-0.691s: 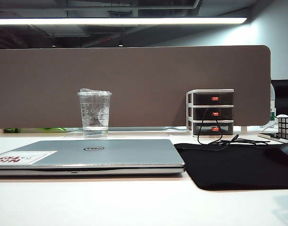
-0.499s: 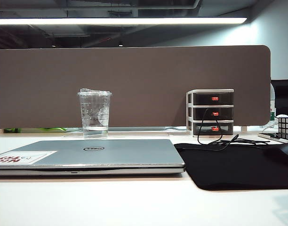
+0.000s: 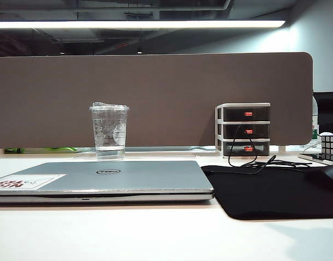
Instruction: Pick up the coffee cup and place it on the right side of the laptop.
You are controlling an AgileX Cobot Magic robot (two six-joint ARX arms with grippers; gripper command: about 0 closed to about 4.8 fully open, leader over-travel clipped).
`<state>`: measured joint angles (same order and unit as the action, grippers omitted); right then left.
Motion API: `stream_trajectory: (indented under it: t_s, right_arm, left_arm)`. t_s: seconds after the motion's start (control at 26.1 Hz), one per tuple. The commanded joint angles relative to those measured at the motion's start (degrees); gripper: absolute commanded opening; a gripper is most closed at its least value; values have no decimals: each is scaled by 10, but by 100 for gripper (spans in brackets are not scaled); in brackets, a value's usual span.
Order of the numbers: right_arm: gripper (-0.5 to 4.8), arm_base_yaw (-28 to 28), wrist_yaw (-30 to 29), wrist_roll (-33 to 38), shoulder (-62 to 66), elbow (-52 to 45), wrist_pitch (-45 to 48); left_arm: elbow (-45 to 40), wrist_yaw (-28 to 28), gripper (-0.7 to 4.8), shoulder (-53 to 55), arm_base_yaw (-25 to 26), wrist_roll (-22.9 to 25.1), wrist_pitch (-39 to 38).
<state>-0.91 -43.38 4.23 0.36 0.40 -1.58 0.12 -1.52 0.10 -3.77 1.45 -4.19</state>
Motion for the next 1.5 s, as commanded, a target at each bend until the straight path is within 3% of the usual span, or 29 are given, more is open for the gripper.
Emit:
stream_trajectory:
  t_s: [0.04,0.12,0.23,0.35,0.38,0.5,0.65,1.04,1.11,1.3,1.5]
  right_arm:
    - [-1,0,-16,3,0,-4,6]
    - [-1,0,-16,3,0,-4,8]
    - [-1,0,-17,3,0,-4,14]
    - [-1,0,-17,3,0,-4,14]
    - [-1,0,-17,3,0,-4,14]
    - [-1,0,-17,3,0,-4,14]
    - [-1,0,-17,3,0,-4,14]
    - [-1,0,-20,3,0,-4,1]
    - [-1,0,-20,3,0,-4,1]
    - [-1,0,-19,3,0,-4,1]
    - [-1,0,-20,3,0,-4,1]
  left_arm:
    - [3,3,-2,0,0,-36,10]
    - [3,18,-2,0,0,-80,33]
    - [3,65,0,0,0,-55,67]
    - [5,84,177,0,0,-35,116]
    - [5,83,198,0,0,-34,127]
    - [12,82,380,0,0,-34,149]
    - [13,77,479,4,2,-33,176]
    - [29,78,479,87,3,-34,257]
    - [52,78,479,143,3,-34,272]
    - [94,89,479,332,5,-32,413]
    - [151,151,479,491,29,4,472]
